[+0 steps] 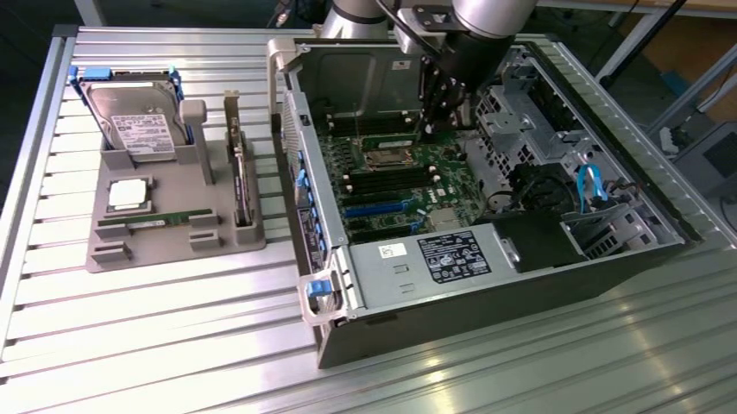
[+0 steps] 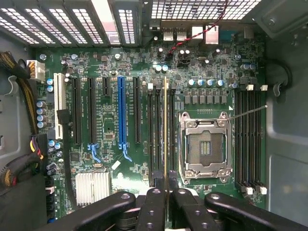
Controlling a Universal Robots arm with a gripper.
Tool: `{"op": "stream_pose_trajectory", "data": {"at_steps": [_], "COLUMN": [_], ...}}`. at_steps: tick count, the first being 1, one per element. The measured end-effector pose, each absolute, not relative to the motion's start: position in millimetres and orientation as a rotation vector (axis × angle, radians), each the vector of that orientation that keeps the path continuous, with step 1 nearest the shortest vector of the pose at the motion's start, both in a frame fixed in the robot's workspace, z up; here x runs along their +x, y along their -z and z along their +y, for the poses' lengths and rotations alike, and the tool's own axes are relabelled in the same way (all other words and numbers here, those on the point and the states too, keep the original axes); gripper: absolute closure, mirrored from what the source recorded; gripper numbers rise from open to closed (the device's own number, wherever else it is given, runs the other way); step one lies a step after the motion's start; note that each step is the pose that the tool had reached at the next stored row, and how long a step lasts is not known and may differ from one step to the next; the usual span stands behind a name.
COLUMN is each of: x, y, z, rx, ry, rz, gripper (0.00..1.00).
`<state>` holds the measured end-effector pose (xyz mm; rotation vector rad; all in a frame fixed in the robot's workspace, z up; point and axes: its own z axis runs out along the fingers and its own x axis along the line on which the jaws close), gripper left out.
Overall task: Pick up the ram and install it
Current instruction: 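Insert the ram into the slot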
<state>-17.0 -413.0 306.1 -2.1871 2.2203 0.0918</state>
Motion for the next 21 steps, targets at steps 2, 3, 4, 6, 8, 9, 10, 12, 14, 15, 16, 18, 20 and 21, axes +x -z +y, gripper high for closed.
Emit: {"op": "stream_pose_trajectory", "data": {"at_steps": [2,3,4,6,8,9,10,12,14,15,16,18,20,21], "x": [-17,-17,-17,-17,-17,-17,-17,-17,-17,-17,-17,-17,-17,-17], "y": [-304,-302,-300,-297,-292,-290,-288,-285,-282,-281,-280,-278,-276,-275], "z": [-413,-413,-413,-413,-413,-413,-413,-413,-413,-413,-413,-413,-413,-413], "rx": [-2.187,-2.187,-2.187,-2.188,-2.188,-2.188,-2.188,-2.188,-2.188,-2.188,-2.188,-2.188,-2.188,-2.188], "ry": [-0.091,-0.092,-0.091,-0.091,-0.091,-0.091,-0.091,-0.091,-0.091,-0.091,-0.09,-0.09,-0.09,-0.09], "rz": [2.221,2.221,2.221,2.221,2.221,2.221,2.221,2.221,2.221,2.221,2.221,2.221,2.221,2.221], "gripper": [0.88,0.88,0.88,0.88,0.88,0.88,0.88,0.88,0.88,0.88,0.88,0.88,0.88,0.88]}}
